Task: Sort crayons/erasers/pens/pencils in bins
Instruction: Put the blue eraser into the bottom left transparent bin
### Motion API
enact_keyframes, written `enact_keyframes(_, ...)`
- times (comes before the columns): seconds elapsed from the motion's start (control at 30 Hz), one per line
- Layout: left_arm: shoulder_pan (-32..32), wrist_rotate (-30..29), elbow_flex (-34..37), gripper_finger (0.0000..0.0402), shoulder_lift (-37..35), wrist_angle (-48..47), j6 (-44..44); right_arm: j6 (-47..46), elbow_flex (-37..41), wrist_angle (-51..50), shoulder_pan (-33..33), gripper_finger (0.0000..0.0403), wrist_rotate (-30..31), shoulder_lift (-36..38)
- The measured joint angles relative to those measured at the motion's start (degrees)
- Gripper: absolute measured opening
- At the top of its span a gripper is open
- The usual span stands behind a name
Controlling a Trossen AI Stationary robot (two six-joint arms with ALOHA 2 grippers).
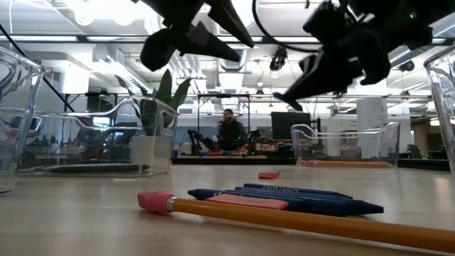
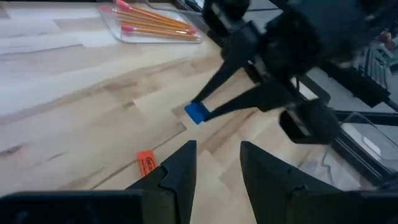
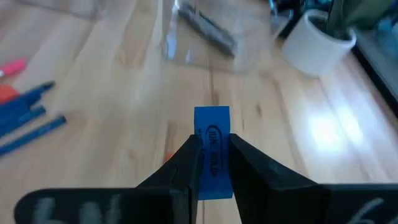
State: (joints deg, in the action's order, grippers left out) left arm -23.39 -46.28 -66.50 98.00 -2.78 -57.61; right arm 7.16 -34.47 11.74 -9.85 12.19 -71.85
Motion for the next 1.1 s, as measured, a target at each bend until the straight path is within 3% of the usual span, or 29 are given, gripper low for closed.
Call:
enact_keyframes(0.33,4.6,-1.6,0.1,0.0110,0.0,0.9,-6.4,5.5,-3.4,1.0,0.0,0.0063,-0.1,0.0)
enact_keyframes(0.53,5.7,1.7,0.1,0.0110,0.0,3.1,-6.5,7.4,-4.5,1.0,0.0,0.0063,-0.1,-0.3)
enact_keyframes(1.1,5.8,4.0,0.1,0.0110,-0.1,5.5,-6.5,11.1,-5.7,5.4,0.0,0.0063,-0.1,-0.3)
